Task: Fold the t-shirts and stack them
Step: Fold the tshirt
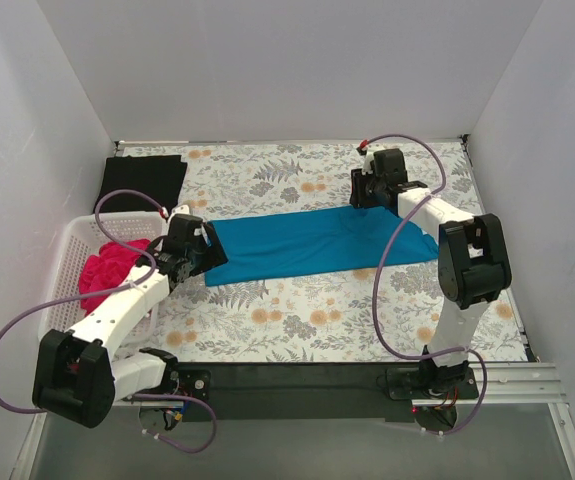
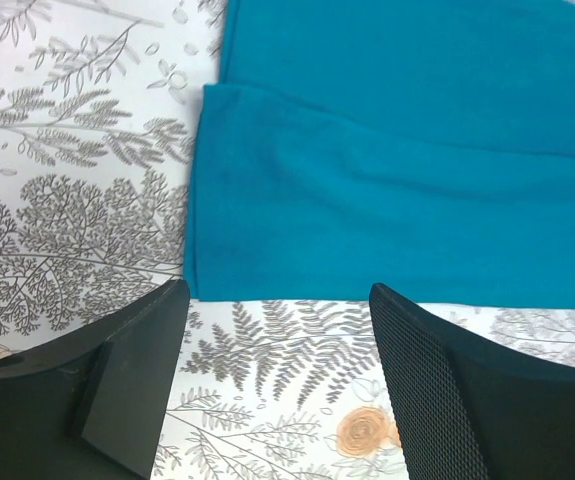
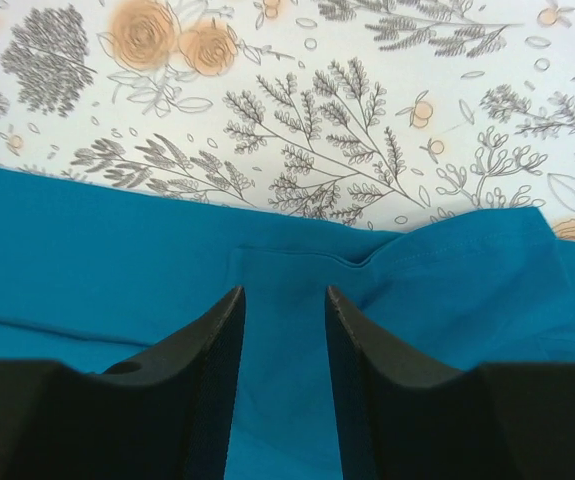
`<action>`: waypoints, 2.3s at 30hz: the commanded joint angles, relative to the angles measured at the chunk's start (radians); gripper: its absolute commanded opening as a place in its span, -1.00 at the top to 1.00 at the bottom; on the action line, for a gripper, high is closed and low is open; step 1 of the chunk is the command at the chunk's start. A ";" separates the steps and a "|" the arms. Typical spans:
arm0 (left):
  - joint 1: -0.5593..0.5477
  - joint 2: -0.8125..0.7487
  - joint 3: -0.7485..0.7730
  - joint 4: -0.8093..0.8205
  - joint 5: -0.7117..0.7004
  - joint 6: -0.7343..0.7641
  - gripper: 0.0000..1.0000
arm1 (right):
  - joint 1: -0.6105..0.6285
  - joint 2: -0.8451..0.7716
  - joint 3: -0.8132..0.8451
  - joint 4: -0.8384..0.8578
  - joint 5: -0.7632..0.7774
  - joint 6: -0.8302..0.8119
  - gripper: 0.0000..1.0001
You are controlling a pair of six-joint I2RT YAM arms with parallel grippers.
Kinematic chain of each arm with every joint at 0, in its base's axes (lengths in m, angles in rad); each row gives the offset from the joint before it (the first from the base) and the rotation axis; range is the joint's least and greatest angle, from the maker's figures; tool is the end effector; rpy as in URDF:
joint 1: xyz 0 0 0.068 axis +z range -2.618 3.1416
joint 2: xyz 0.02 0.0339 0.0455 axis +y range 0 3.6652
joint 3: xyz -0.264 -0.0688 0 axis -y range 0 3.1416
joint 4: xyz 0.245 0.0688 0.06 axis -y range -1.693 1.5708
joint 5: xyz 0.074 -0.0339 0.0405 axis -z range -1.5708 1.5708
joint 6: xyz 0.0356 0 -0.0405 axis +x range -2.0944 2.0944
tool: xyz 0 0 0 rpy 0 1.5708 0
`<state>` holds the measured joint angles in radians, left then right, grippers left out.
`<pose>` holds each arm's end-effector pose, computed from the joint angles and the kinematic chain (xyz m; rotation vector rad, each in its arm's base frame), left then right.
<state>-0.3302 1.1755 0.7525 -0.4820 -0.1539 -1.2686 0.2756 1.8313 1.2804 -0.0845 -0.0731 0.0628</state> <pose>0.2230 -0.0706 0.2254 -1.2030 2.2239 -0.4907 0.3999 0.1158 0.2265 -0.2761 2.2000 0.2685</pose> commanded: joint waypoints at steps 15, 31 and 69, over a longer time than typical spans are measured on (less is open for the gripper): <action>0.002 0.006 -0.059 0.088 -0.019 0.026 -0.44 | 0.079 0.157 0.091 -0.018 0.035 -0.001 0.22; 0.002 0.027 -0.055 0.079 -0.021 0.032 -0.44 | 0.091 0.186 0.115 -0.018 0.055 -0.024 0.97; 0.000 0.110 -0.029 0.088 0.045 0.044 -0.44 | 0.113 -0.104 -0.101 0.026 -0.005 -0.126 0.05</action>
<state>-0.3298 1.2404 0.6807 -0.4091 -0.1322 -1.2369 0.4183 1.8778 1.2228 -0.0883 -0.1444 -0.1223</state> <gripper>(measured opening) 0.719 0.470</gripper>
